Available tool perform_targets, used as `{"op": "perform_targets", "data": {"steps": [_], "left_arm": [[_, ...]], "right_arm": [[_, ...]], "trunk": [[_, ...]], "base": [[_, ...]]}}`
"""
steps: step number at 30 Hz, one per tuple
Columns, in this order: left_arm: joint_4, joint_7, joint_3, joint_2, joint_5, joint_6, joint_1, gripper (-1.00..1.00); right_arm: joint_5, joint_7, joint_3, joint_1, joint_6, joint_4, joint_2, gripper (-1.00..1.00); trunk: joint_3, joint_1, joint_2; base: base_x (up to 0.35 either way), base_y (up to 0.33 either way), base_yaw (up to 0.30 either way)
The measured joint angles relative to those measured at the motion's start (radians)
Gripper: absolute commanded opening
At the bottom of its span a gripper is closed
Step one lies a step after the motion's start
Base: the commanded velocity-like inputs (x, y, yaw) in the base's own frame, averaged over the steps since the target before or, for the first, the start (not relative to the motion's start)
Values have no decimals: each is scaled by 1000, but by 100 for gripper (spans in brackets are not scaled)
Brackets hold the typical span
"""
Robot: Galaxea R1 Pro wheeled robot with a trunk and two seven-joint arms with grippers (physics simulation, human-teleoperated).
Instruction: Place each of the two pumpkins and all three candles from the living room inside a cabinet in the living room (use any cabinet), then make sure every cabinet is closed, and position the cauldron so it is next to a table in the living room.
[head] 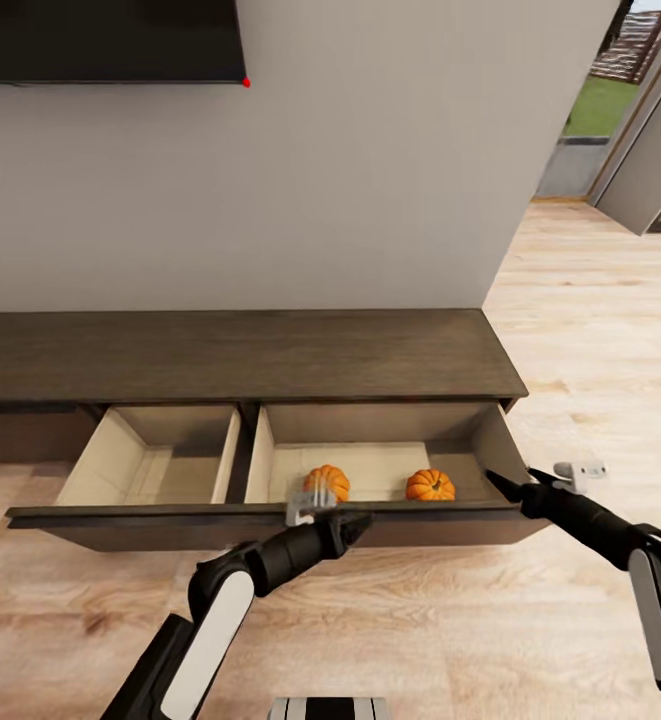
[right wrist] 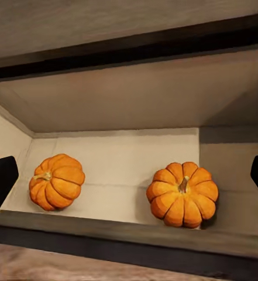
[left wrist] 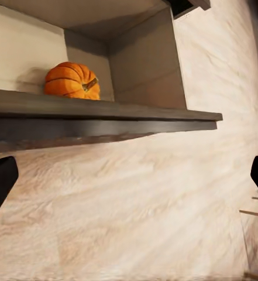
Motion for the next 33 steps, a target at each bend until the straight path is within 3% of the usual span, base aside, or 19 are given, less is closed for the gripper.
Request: {"op": "perform_targets", "data": {"steps": [7,11,13,16,19,27,29,33], "left_arm": [[-35,2,-7,31,1,15,55,100],[-41,3,-2,41,5,35,71,100],[-47,3,0,56,6,40,84,100],[-64,9,2,77,0,37,93,100],[-64,12,4,86,0,38,96,100],[-61,13,7,102,4,41,100,100],[-60,14,11,104,4,41,105,100],[-60,14,58,110,6,44,134,100]], "right_arm": [[69,-164,102,61,-23,1,50,100],[76,-204,116,101,-62,1,59,100],[81,-233,128,149,-89,1,67,100],[89,-272,175,219,-153,0,82,100],[92,-293,196,243,-197,1,87,100],[104,-326,212,258,-221,4,91,100],[111,-362,215,257,-217,22,92,100],[118,-495,251,225,-176,148,117,100]], "trunk": [[0,0,0],[0,0,0],[0,0,0],[0,0,0],[0,0,0],[0,0,0],[0,0,0],[0,0,0]], "base": [[-20,8,0],[-4,2,0],[-1,1,0],[0,0,0],[0,0,0],[0,0,0],[0,0,0],[0,0,0]]}}
